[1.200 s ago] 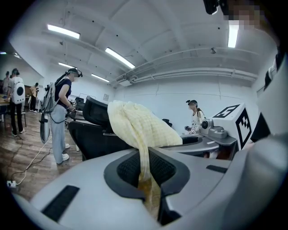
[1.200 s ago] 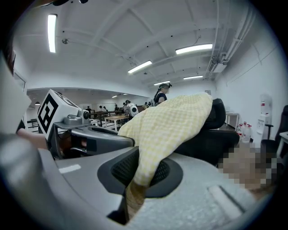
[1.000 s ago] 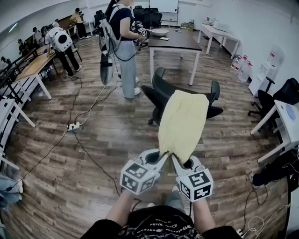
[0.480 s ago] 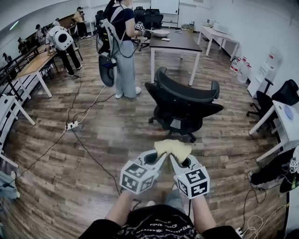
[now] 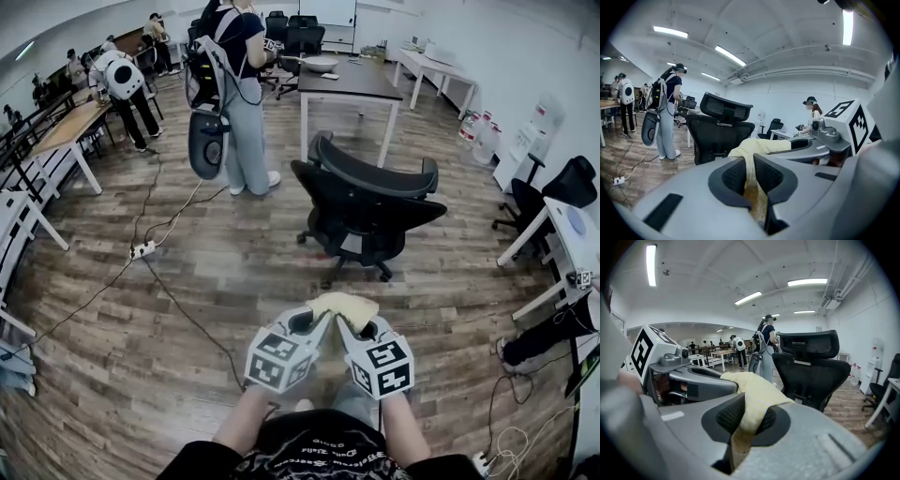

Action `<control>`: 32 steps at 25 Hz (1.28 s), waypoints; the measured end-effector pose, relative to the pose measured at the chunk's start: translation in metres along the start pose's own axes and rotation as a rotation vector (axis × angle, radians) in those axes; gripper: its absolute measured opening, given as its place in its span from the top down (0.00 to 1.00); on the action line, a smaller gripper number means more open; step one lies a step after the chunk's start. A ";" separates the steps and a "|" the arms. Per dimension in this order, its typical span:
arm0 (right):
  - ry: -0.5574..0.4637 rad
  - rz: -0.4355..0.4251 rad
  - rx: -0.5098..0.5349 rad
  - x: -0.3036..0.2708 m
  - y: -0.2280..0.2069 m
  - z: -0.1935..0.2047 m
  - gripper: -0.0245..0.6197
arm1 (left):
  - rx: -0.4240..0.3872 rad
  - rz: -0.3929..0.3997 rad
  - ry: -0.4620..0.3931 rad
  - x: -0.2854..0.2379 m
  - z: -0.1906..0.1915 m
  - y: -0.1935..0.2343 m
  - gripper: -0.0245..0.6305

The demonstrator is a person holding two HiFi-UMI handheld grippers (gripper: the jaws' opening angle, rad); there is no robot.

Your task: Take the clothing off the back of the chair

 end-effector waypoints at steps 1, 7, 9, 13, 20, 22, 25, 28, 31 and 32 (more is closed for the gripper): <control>-0.006 0.007 0.000 0.001 0.000 -0.001 0.92 | -0.001 -0.002 -0.006 0.000 -0.001 -0.001 0.91; -0.032 0.044 0.002 0.004 -0.005 -0.008 0.92 | -0.029 -0.011 -0.029 -0.004 -0.010 -0.004 0.91; -0.031 0.055 0.015 0.004 -0.005 -0.008 0.92 | -0.030 -0.010 -0.029 -0.005 -0.011 -0.003 0.91; -0.020 0.066 0.026 0.003 -0.006 -0.008 0.92 | -0.029 -0.009 -0.024 -0.006 -0.010 -0.003 0.91; -0.035 0.056 -0.010 0.001 -0.011 -0.009 0.92 | -0.035 -0.022 -0.032 -0.012 -0.011 -0.001 0.91; -0.034 0.056 -0.011 0.000 -0.012 -0.009 0.92 | -0.039 -0.028 -0.029 -0.013 -0.012 -0.001 0.91; -0.030 0.060 -0.009 0.000 -0.012 -0.008 0.92 | -0.044 -0.031 -0.024 -0.014 -0.011 -0.001 0.91; -0.027 0.067 0.000 0.000 -0.013 -0.008 0.92 | -0.046 -0.033 -0.025 -0.014 -0.011 -0.002 0.91; -0.029 0.068 0.002 -0.001 -0.014 -0.009 0.92 | -0.045 -0.035 -0.026 -0.016 -0.012 -0.001 0.91; -0.030 0.068 0.002 -0.001 -0.015 -0.009 0.93 | -0.045 -0.036 -0.027 -0.016 -0.013 -0.001 0.91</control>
Point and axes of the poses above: the fingertips, and each gripper's own axes: x backward along the fingers, y to its left, z out of its underside, the point moved 6 cm from there along x, backward along the fingers, and after that the axes turned 2 degrees about x, right-handed, at the moved point
